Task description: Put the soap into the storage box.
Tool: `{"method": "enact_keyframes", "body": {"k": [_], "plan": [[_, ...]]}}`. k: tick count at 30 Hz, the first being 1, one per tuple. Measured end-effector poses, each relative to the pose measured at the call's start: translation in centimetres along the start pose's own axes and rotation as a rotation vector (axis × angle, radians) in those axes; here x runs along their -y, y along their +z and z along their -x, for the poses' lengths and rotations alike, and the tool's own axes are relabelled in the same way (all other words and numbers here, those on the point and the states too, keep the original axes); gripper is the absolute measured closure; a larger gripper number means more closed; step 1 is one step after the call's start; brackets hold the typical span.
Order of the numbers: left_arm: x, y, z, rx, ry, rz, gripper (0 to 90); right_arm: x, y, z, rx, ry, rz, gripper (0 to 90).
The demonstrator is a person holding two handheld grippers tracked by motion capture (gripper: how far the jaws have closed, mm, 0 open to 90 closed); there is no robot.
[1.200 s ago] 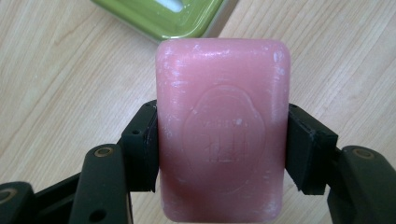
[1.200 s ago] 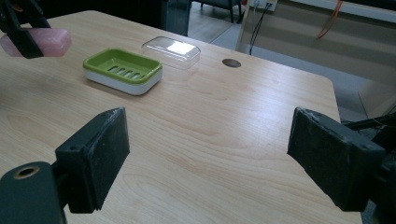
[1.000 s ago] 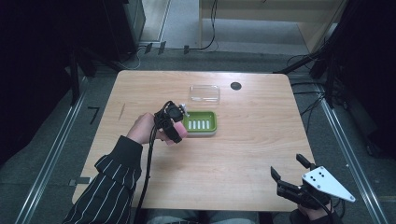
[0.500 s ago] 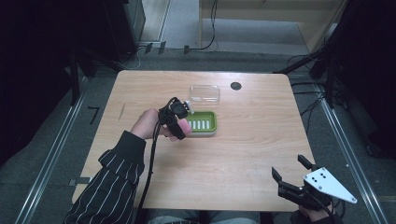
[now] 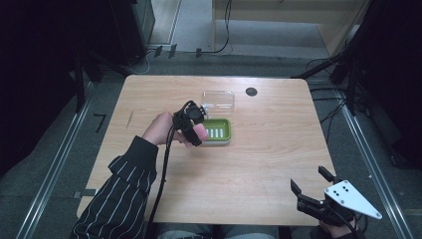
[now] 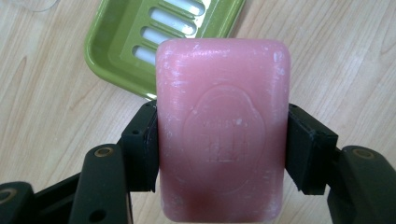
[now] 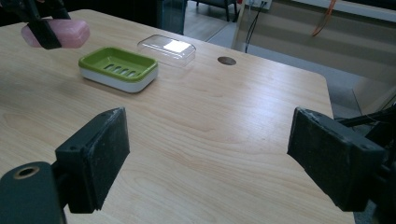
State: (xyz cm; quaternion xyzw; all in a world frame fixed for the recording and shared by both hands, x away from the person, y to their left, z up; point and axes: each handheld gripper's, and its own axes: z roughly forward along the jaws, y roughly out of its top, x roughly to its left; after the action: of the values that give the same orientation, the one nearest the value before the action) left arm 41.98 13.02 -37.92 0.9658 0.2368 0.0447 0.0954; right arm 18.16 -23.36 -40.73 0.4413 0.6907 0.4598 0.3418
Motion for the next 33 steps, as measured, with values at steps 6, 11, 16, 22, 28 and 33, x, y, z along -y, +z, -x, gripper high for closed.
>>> {"method": "enact_keyframes", "body": {"k": [6,11,16,22,28,33], "plan": [[-0.4,0.2,-0.2,-0.004,0.016,0.002,38.6,0.0,-0.1,0.1,0.001,0.004,-0.002,12.9],[-0.9,0.2,-0.2,-0.009,0.033,0.008,38.6,0.1,-0.2,0.1,0.007,0.004,-0.003,12.9],[-1.5,0.3,-0.3,-0.010,0.051,0.005,38.6,0.2,-0.4,0.1,0.013,0.006,-0.006,12.9],[-2.3,0.5,-0.3,-0.013,0.075,0.007,38.6,0.3,-0.6,0.2,0.019,0.008,-0.005,12.9],[-2.9,0.7,-0.4,-0.014,0.097,0.005,38.6,0.4,-0.9,0.3,0.027,0.014,-0.007,12.9],[-3.4,0.9,-0.6,-0.015,0.113,0.007,38.6,0.5,-1.1,0.3,0.036,0.015,-0.010,12.9]]}}
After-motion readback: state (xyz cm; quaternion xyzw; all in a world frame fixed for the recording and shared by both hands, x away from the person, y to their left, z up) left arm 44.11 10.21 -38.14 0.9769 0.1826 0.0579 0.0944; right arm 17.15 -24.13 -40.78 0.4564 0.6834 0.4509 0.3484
